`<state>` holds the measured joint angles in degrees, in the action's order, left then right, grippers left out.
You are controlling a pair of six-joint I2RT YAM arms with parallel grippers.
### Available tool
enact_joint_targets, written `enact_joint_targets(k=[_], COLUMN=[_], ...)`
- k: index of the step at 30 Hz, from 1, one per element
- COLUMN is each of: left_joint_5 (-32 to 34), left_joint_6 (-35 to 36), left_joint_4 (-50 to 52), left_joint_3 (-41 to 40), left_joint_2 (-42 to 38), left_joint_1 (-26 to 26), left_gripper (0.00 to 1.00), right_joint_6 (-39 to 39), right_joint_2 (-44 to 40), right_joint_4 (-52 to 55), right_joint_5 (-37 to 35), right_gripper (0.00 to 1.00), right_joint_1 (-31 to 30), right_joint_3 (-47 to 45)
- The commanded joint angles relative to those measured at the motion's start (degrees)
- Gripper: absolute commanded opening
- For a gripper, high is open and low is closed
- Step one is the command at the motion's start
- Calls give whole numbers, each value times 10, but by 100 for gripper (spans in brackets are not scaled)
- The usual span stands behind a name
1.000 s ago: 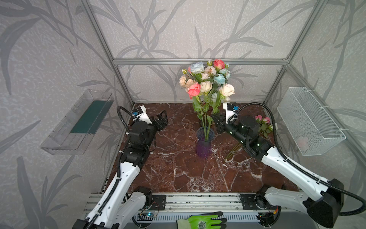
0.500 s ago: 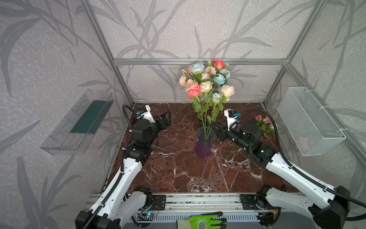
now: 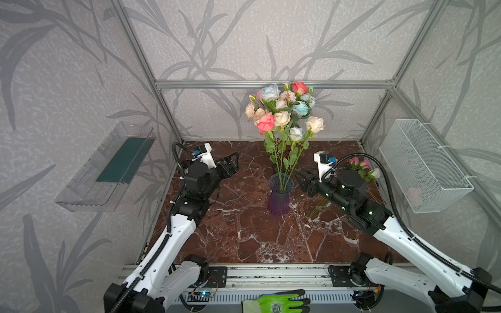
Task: Arrange flowers in a vase
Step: Place the flower in the vase, then pick up the flowers from the top-right of the table.
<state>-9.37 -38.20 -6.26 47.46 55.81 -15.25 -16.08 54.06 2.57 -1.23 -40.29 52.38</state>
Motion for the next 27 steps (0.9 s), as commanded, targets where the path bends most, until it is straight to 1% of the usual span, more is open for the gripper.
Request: enact_joint_targets(k=[1, 3, 7, 9, 12, 15, 17, 18, 20, 22, 26, 27], left_joint_5=[-20, -42, -112, -132, -139, -125, -116, -112, -102, -102, -96, -90], left_joint_6=[-6, -4, 1, 4, 22, 33, 45, 51, 61, 61, 56, 56], left_joint_4=[-28, -44, -84, -93, -92, -87, -83, -78, -63, -58, -54, -48], left_joint_3=[-2, -2, 1, 2, 2, -2, -4, -3, 1, 5, 6, 7], left_joint_2=[-8, -9, -2, 2, 7, 10, 15, 17, 22, 26, 29, 29], left_joint_1=[-9, -16, -42, -64, -111, -163, -193, -204, -221, -228, -233, -233], left_gripper=[90, 90, 90, 90, 90, 90, 90, 90, 90, 90, 90, 90], right_joint_6=[5, 7, 1, -12, -62, -132, -192, -221, -249, -251, -189, -178], right_joint_2=[-36, -51, -81, -91, -104, -107, -85, -70, -30, 14, 131, 161], right_joint_4=[26, 38, 40, 50, 65, 47, 7, -5, -19, -23, 30, 38], right_joint_5=[-16, -32, -85, -82, -36, 33, 110, 133, 170, 178, 158, 157], right_gripper=[57, 57, 57, 57, 56, 55, 55, 55, 54, 54, 53, 51], right_joint_1=[-2, -2, 4, 30, 112, 225, 320, 354, 411, 442, 472, 479], right_joint_3=[14, 13, -21, -38, -68, -119, -157, -168, -174, -168, -103, -87])
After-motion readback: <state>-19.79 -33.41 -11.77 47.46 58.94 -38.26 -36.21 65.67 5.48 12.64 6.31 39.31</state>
